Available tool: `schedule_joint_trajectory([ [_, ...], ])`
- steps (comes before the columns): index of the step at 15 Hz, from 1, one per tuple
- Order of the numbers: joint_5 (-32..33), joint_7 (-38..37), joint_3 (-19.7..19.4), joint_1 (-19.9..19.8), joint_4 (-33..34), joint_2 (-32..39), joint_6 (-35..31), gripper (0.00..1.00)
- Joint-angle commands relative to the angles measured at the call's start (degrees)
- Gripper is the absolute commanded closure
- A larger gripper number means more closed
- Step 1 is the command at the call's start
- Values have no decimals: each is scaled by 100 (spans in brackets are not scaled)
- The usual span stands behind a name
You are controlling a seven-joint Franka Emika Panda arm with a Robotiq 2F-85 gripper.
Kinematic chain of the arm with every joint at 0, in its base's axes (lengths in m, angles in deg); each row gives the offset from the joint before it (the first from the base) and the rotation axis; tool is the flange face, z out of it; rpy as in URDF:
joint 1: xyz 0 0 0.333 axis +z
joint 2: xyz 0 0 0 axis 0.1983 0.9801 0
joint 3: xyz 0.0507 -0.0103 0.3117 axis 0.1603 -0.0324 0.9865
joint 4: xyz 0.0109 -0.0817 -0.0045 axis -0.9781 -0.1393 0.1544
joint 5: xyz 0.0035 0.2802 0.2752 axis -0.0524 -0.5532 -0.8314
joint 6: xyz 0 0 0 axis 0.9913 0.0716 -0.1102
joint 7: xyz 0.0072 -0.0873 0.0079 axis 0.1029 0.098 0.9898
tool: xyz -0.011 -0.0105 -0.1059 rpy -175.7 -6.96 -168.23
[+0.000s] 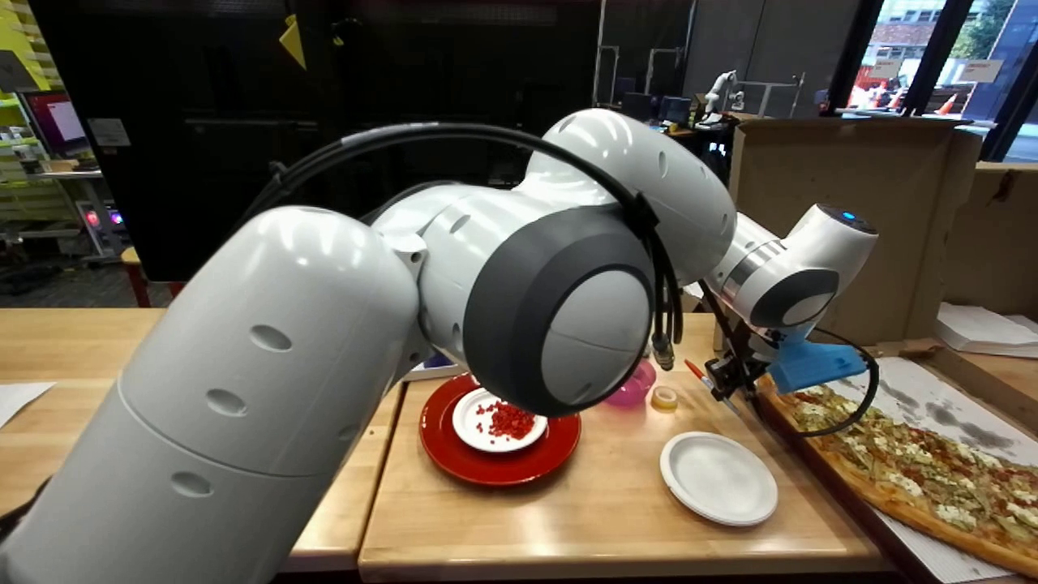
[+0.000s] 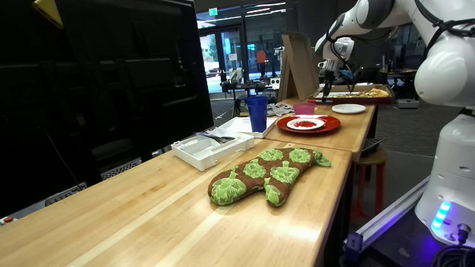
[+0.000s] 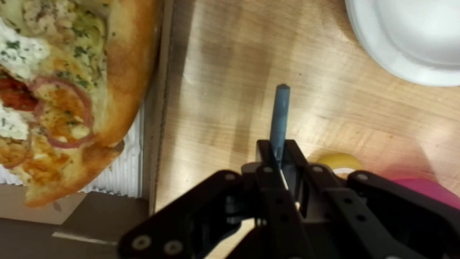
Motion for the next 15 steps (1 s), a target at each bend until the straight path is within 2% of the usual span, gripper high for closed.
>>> schedule_joint_trajectory([
  [1, 1, 47, -22, 64, -688, -555, -208, 97],
  [6, 103, 29, -52, 219, -1480, -1071, -495, 97],
  [8, 168, -1, 45, 209, -1834, -1312, -720, 97],
  [15, 204, 55, 30, 389, -3063, -2134, -1484, 97],
])
